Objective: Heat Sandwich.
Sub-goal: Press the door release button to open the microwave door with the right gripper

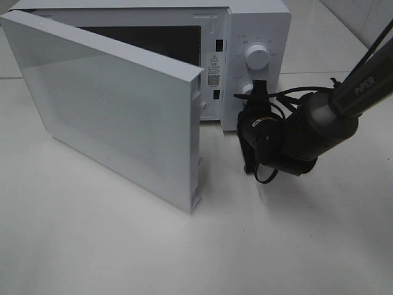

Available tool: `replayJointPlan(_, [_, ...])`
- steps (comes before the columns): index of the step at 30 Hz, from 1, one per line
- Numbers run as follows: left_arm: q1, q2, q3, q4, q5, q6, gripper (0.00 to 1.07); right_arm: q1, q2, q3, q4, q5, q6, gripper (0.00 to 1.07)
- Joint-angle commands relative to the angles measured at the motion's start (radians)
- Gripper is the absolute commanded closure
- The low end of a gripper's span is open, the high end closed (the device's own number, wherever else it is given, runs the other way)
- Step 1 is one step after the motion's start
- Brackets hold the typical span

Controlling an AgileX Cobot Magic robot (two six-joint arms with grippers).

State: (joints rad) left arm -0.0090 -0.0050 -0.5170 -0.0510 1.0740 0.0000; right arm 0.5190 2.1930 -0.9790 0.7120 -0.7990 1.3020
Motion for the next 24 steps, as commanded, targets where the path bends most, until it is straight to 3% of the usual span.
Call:
replayJointPlan(1, [0.004,-0.017,0.002,0.000,-0.005,0.000,0.10,-0.042,0.000,-0.105,-0.075,-0.203,-0.011,1.07])
replayJointPlan(24, [0.004,-0.017,0.002,0.000,-0.005,0.000,0.10,-0.039,-0.015,-0.093,-0.095,-0.043,-0.008,1.07])
